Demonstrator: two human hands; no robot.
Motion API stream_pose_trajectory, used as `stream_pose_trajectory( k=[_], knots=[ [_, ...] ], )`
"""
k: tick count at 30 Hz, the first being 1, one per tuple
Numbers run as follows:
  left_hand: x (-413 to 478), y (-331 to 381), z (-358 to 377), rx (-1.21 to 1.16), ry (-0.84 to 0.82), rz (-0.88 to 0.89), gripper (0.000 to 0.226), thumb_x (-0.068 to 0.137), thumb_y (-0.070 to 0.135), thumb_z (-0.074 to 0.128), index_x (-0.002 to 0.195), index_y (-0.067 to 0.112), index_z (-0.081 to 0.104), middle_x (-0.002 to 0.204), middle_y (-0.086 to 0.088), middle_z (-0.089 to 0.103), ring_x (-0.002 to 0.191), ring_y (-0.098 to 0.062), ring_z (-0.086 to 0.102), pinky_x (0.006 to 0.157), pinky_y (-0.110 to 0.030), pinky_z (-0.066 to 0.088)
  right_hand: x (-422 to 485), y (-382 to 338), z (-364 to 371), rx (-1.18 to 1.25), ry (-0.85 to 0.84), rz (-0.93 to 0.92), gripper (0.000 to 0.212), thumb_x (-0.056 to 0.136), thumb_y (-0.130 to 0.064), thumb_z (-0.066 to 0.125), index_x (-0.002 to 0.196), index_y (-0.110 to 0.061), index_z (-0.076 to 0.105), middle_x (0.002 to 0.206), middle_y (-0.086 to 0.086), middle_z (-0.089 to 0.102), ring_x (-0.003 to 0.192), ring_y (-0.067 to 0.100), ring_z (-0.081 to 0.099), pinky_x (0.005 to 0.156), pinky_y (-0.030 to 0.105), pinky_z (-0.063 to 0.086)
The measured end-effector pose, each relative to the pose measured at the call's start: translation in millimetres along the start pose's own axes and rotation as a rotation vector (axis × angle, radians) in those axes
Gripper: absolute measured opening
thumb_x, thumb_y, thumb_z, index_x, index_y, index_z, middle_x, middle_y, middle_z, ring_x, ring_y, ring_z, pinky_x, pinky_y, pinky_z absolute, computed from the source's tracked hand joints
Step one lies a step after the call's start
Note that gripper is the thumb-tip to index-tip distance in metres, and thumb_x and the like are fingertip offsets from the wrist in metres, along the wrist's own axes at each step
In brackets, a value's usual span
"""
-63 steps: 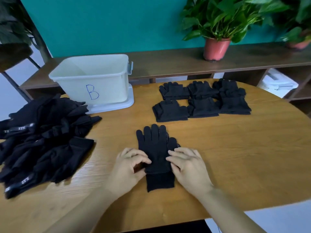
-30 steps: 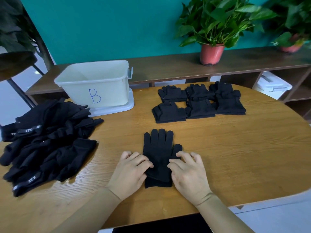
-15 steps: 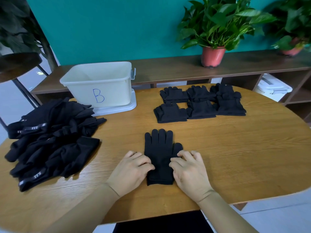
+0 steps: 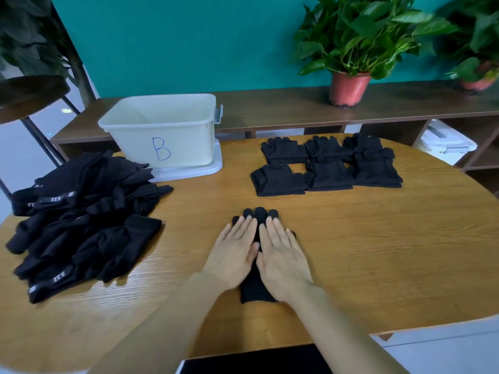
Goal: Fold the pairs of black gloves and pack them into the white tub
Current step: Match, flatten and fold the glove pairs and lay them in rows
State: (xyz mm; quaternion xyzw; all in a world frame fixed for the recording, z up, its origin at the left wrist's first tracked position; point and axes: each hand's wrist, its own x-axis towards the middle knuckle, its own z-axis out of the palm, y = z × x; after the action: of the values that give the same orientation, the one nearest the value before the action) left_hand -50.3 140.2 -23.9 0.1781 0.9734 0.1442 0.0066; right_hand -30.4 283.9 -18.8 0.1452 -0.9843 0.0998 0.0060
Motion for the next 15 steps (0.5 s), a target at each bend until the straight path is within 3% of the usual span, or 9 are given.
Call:
stream_pose_trajectory(
  k=[1,3,8,11,15],
  knots=[
    [-2,-1,4,0.062,-0.046,-0.006,0.071,0.097,0.052,-0.009,0.158,0.018,-0.003,0.165,0.003,-0.009,0.149,-0.007,-0.016,0.121,-0.028,-0.011,0,1,4,-0.012,-0.07,0.009,0.074,0.079,-0.043,-0.023,0.147,-0.014,-0.019,0.16,0.005,-0.021,0.148,0.016,-0.021,0.12,0.035,-0.013],
    [-3,-6,8,0.146,-0.082,-0.01,0.086,0.081,0.057,-0.026,0.157,0.019,-0.011,0.163,0.004,-0.019,0.147,-0.008,-0.024,0.12,-0.03,-0.015,0,5,6,-0.038,-0.114,0.001,0.08,0.07,-0.045,-0.029,0.144,-0.015,-0.026,0.156,0.002,-0.029,0.146,0.014,-0.026,0.12,0.035,-0.015],
    [-8,-13,8,0.197,-0.085,-0.051,0.098,0.071,0.065,-0.039,0.154,0.018,-0.017,0.163,0.002,-0.021,0.148,-0.011,-0.025,0.123,-0.036,-0.012,-1,16,6,-0.072,-0.14,-0.024,0.082,0.081,-0.06,-0.025,0.15,-0.017,-0.022,0.158,0.001,-0.028,0.145,0.013,-0.028,0.12,0.035,-0.016],
    [-20,-19,4,0.201,-0.109,-0.088,0.096,0.068,0.068,-0.04,0.15,0.02,-0.024,0.161,0.004,-0.024,0.147,-0.011,-0.027,0.122,-0.038,-0.014,-7,27,0,-0.099,-0.168,-0.024,0.08,0.087,-0.065,-0.012,0.151,-0.017,-0.021,0.158,0.0,-0.028,0.145,0.013,-0.029,0.121,0.036,-0.014],
    [-36,-34,-7,0.297,-0.139,-0.089,0.093,0.068,0.07,-0.038,0.147,0.023,-0.025,0.161,0.005,-0.022,0.147,-0.014,-0.026,0.121,-0.042,-0.016,-17,46,-5,-0.15,-0.19,0.015,0.091,0.078,-0.073,-0.021,0.15,-0.018,-0.024,0.158,0.001,-0.03,0.145,0.014,-0.029,0.121,0.038,-0.012]
  ],
)
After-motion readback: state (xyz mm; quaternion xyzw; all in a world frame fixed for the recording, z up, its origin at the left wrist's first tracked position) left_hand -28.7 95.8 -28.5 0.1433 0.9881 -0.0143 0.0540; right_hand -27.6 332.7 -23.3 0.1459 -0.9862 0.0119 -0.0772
